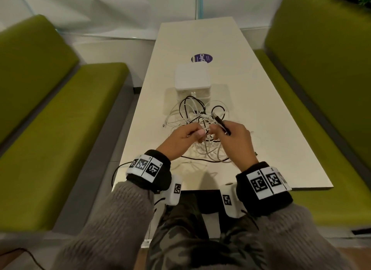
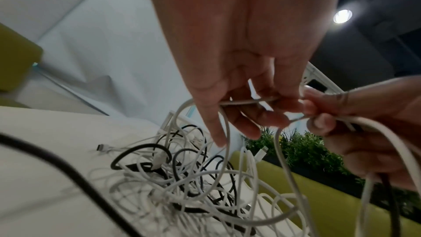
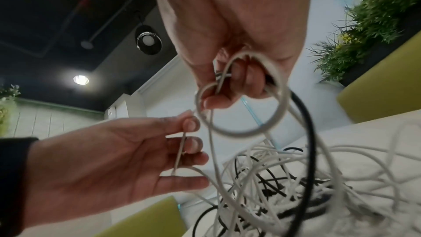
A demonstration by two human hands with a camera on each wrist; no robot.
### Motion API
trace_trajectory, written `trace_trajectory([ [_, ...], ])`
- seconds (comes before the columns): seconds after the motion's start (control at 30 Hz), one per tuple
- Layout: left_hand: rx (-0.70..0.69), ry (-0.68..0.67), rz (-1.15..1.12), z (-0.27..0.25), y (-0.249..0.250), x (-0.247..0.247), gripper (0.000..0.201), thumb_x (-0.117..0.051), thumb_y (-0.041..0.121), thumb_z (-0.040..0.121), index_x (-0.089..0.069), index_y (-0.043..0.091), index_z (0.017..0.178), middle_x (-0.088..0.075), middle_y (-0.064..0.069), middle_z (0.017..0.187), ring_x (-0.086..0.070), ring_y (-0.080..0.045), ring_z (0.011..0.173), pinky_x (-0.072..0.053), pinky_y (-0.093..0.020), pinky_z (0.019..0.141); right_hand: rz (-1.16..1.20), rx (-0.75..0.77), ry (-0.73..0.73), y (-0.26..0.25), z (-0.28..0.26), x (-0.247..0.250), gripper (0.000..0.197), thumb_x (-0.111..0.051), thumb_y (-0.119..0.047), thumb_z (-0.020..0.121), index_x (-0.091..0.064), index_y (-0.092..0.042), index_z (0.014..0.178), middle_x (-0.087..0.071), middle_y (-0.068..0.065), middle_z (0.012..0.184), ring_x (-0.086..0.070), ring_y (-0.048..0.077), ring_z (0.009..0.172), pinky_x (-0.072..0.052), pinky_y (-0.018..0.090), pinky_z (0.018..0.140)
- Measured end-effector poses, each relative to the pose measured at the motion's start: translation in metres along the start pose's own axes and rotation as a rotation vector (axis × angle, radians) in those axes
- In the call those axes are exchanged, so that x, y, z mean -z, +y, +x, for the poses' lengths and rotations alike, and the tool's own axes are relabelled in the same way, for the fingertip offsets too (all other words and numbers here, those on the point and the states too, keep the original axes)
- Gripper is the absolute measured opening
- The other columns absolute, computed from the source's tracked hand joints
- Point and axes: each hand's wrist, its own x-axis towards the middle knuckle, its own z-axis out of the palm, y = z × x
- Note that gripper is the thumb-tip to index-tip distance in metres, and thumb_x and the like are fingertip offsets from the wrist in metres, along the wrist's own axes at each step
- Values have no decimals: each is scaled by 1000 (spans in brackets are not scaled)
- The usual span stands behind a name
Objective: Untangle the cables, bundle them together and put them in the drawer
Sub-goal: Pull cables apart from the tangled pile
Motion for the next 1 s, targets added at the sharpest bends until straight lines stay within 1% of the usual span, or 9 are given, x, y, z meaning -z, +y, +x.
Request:
trace_trajectory([
  [0.1,71,11,59,-5,-19,4,25,-46,35,95,-60,19,82,-62,5,84,-55,-8,84,-43,-27,82,122,-29,175,9,3,7,16,-57,-25,95,-67,-21,84,-60,-8,68,-52,4,62,-37,7,55],
  [0.17,122,32,52,-9,-32,7,26,-44,44,92,-60,25,83,-65,-1,94,-59,-18,95,-47,-33,85,224,-69,325,18,5,14,17,-56,-24,96,-65,-21,82,-59,-8,69,-53,7,65,-39,11,60],
  [0.23,181,28,-19,-10,-38,9,21,-42,31,98,-56,26,83,-64,-8,104,-58,-26,104,-50,-33,86,353,-120,487,27,5,23,22,-55,-23,96,-63,-24,76,-56,-8,68,-49,7,64,-39,19,65],
  [0.33,220,11,-39,-7,-37,9,20,-38,22,100,-51,25,85,-64,-7,107,-57,-24,109,-47,-35,89,483,-169,627,35,2,32,24,-51,-30,97,-62,-26,77,-53,-8,70,-44,12,66,-36,29,65],
  [0.47,174,66,-31,1,-23,-2,19,-39,19,100,-49,23,83,-61,6,88,-59,-5,88,-51,-34,79,508,-178,508,39,1,25,24,-52,-33,97,-61,-24,77,-49,-9,65,-40,9,57,-33,27,55],
  [0.57,127,136,-62,3,-6,-5,21,-43,19,98,-49,28,80,-61,2,85,-58,-8,82,-53,-32,68,389,-203,396,41,-1,19,27,-57,-42,92,-65,-23,74,-52,-15,59,-43,10,58,-35,29,59],
  [0.73,84,221,-130,-17,15,31,16,-43,18,99,-55,18,88,-63,-1,85,-61,-9,81,-50,-26,44,545,-276,437,36,-6,33,31,-59,-41,92,-59,-18,71,-39,-8,55,-34,9,49,-31,25,50],
  [0.87,128,576,-201,-46,4,77,20,-42,21,92,-52,22,75,-49,5,71,-47,-8,62,-43,-22,45,782,-302,457,30,-8,47,31,-47,-33,100,-50,-17,74,-32,-12,47,-24,4,39,-21,19,39],
  [1.0,443,1009,-162,-74,-23,107,30,-31,17,91,-42,23,64,-36,3,62,-37,-9,51,-37,-29,56,966,-318,406,32,-13,46,32,-36,-34,103,-43,-20,76,-39,-8,53,-31,8,44,-23,20,44],
])
